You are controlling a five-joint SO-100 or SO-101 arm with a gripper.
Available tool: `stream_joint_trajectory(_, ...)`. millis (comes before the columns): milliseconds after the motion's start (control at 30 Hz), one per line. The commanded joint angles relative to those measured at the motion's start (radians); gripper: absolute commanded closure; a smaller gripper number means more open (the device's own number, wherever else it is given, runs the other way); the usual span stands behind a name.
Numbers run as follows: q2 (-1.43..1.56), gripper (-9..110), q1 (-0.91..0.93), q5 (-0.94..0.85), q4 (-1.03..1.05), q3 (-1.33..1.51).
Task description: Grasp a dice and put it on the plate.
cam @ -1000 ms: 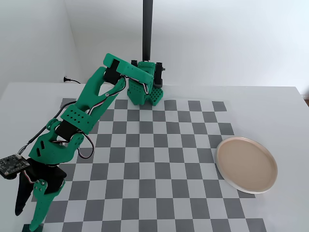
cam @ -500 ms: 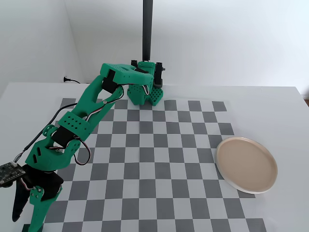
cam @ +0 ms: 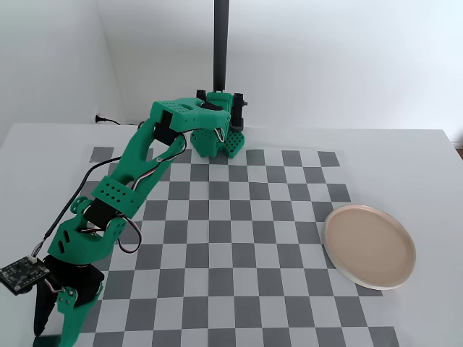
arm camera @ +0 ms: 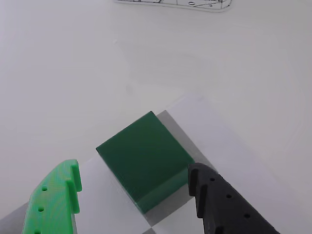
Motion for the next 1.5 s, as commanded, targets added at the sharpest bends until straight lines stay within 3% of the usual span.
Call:
stream_joint_trajectory(0, 0.034, 82, -0.017, -0.003, -0.031, -0.117)
stream_joint_trajectory(467, -0.218, 81, 0.003, 0.012, 0.149, -0.537)
stream_joint_trajectory(1467, -0.245, 79, -0.008, 0.025, 0.153, -0.572)
